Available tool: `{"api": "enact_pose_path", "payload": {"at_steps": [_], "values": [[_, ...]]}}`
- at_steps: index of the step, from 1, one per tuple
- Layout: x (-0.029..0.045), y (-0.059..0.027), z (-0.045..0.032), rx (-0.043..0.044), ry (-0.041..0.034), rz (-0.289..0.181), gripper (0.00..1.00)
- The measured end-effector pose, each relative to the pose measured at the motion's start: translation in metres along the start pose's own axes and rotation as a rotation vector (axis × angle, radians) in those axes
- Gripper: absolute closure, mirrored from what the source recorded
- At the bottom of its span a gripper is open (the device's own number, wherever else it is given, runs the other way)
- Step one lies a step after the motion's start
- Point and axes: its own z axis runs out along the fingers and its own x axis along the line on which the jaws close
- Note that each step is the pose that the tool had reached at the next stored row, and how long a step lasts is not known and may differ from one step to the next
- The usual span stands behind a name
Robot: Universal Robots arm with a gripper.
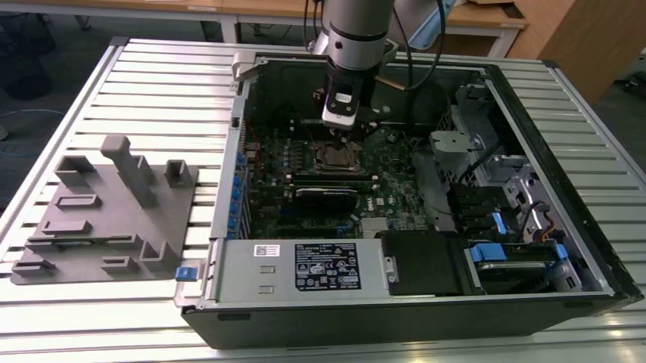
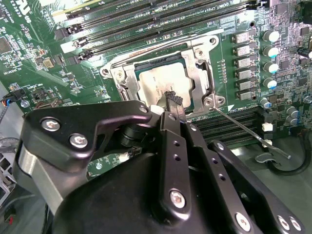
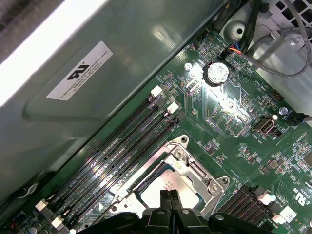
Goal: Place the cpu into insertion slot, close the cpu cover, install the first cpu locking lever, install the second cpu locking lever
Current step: 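Close the cpu cover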
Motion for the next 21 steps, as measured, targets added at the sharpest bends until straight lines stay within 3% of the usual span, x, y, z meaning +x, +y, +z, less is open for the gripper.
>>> {"api": "enact_pose_path", "payload": {"at_steps": [5,13,21], "values": [[0.0,0.0,0.0,-0.0005,0.0005,-0.015,0.89],[0.0,0.0,0.0001,-0.0012,0.001,-0.087,0.89],[0.0,0.0,0.0002,-0.0014,0.0011,-0.093,0.89]]}}
